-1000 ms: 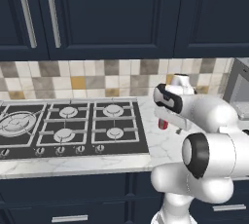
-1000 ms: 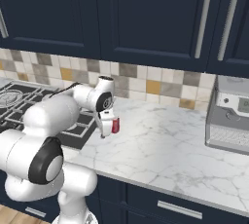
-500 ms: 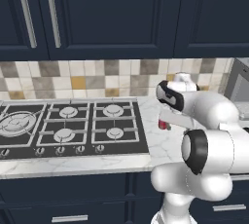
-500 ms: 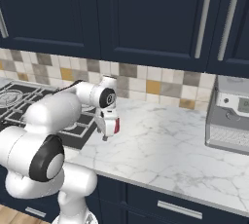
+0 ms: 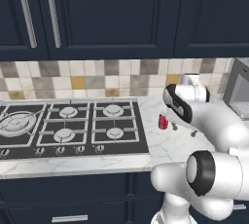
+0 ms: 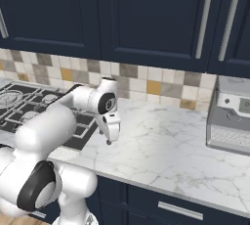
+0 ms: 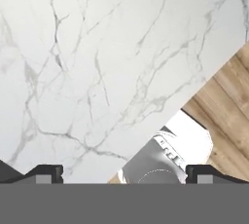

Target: Four empty soda cans are scattered around the kitchen. Gather all the cans and cluster them next to the stove for recycling.

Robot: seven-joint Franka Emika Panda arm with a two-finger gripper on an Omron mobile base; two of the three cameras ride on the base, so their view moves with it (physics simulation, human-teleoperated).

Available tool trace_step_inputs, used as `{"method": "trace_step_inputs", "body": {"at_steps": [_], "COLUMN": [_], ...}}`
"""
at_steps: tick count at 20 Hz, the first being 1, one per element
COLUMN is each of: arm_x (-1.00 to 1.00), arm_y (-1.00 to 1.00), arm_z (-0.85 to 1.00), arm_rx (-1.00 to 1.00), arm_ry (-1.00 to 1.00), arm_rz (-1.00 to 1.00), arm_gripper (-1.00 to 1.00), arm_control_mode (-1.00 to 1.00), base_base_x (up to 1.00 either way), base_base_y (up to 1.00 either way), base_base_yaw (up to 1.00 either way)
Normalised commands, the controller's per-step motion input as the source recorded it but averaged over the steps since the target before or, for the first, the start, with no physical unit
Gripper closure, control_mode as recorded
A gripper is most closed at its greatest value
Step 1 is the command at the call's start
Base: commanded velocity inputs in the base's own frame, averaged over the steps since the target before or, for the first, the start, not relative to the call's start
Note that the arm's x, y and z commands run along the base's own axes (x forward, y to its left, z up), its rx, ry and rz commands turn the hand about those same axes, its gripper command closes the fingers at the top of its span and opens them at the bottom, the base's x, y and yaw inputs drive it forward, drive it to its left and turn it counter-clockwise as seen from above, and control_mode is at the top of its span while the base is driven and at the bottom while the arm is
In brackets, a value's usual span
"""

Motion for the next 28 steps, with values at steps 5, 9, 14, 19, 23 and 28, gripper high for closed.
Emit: {"method": "trace_step_inputs", "body": {"at_steps": [5, 9, 14, 19, 23, 28], "arm_x": [-0.29, -0.14, -0.16, -0.14, -0.03, 0.00], "arm_y": [-0.17, -0.17, -0.18, -0.15, -0.02, 0.00], "arm_z": [0.02, 0.11, 0.10, 0.06, 0.01, 0.00], "arm_rx": [-0.04, -0.07, -0.05, -0.01, 0.01, 0.01], "arm_ry": [-0.15, 0.00, 0.00, 0.00, 0.00, 0.00], "arm_rz": [0.05, 0.07, 0.10, 0.12, 0.04, 0.00], "arm_gripper": [-1.00, -1.00, -1.00, -1.00, -1.00, -1.00], "arm_control_mode": [-1.00, -1.00, -1.00, -1.00, -1.00, -1.00], "base_base_x": [0.00, 0.00, 0.00, 0.00, 0.00, 0.00], "base_base_y": [0.00, 0.00, 0.00, 0.00, 0.00, 0.00], "base_base_yaw": [0.00, 0.00, 0.00, 0.00, 0.00, 0.00]}}
